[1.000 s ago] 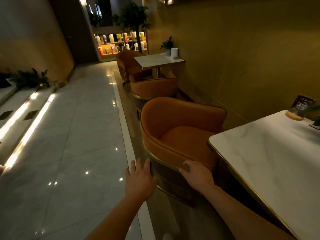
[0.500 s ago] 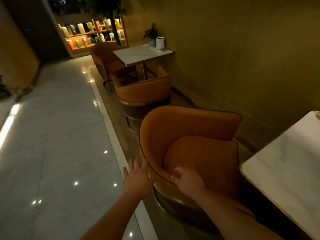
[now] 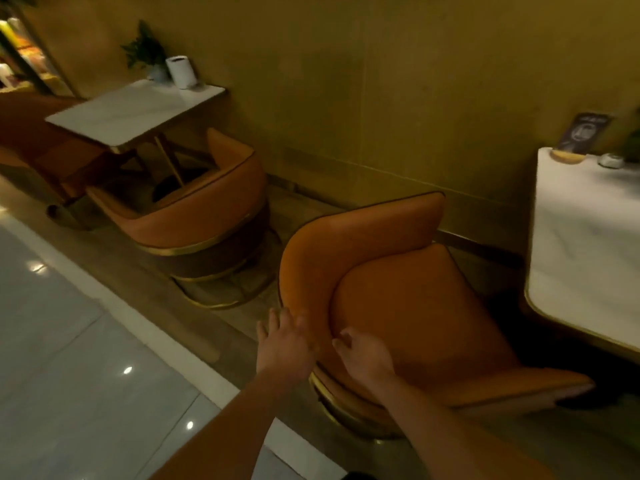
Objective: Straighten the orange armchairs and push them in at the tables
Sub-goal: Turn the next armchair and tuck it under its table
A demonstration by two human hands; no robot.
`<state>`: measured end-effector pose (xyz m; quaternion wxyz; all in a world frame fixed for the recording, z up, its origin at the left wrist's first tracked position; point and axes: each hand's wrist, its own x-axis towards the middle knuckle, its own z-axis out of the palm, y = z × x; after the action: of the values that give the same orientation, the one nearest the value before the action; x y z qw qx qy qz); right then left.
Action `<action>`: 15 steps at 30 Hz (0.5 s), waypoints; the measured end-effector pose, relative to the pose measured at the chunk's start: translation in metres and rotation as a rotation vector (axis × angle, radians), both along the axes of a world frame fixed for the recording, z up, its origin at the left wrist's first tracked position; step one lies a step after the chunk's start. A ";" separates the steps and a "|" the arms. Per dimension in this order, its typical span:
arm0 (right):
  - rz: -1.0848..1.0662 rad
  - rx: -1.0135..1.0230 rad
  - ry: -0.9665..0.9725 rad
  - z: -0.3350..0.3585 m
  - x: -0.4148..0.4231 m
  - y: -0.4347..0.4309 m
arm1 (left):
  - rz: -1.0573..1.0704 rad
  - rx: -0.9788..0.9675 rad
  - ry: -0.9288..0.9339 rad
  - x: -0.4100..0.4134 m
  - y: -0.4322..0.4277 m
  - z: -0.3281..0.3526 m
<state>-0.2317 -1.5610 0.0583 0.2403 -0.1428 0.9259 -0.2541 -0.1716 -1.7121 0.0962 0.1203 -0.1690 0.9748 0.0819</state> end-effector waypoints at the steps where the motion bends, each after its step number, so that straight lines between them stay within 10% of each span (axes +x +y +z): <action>1: -0.036 0.009 -0.008 -0.002 -0.003 -0.009 | -0.047 -0.002 -0.009 -0.011 -0.012 -0.002; 15: -0.519 0.005 -0.203 -0.069 -0.012 -0.094 | -0.558 -0.134 -0.097 -0.128 -0.123 -0.060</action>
<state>-0.2439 -1.6550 -0.0112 0.2590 0.1257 0.9033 -0.3180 -0.2997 -1.8354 0.0362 0.1731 0.0945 0.9800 -0.0271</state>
